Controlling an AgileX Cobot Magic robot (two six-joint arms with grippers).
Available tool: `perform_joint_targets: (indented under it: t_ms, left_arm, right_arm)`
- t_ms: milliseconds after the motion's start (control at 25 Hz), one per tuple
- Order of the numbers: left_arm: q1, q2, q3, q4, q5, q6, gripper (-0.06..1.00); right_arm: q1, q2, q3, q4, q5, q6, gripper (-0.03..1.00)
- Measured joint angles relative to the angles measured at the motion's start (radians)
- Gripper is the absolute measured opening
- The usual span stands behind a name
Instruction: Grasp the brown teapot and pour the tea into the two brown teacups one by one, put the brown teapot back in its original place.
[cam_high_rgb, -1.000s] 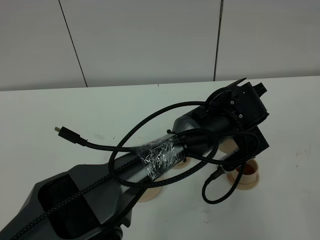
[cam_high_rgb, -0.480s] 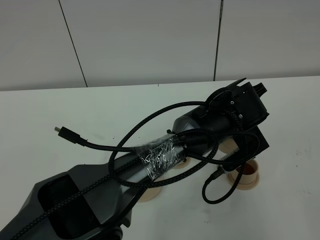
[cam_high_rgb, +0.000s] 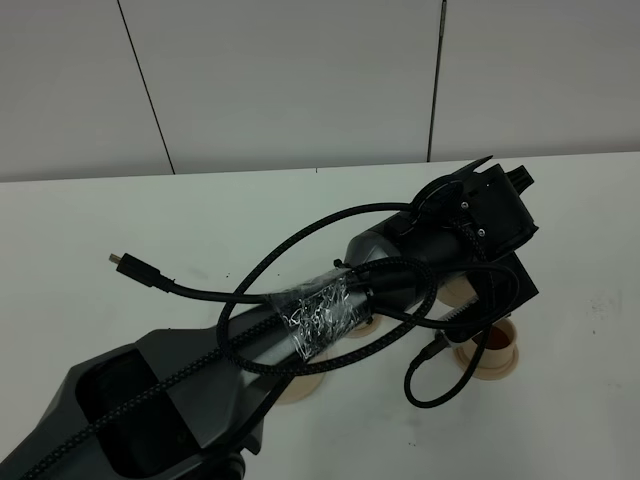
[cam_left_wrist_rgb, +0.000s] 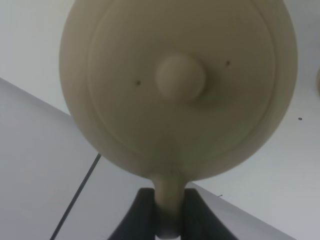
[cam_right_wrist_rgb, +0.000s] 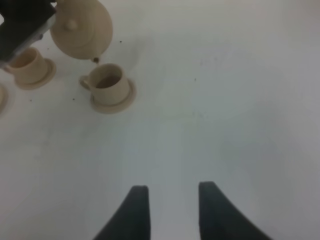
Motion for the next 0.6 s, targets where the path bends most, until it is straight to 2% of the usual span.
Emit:
perform_joint_targets:
  t_ms: [600]
  left_arm:
    - [0.000,0.000,0.000,-0.001,0.000,0.000,0.17]
  right_arm:
    - [0.000,0.000,0.000,0.000,0.000,0.000,0.24]
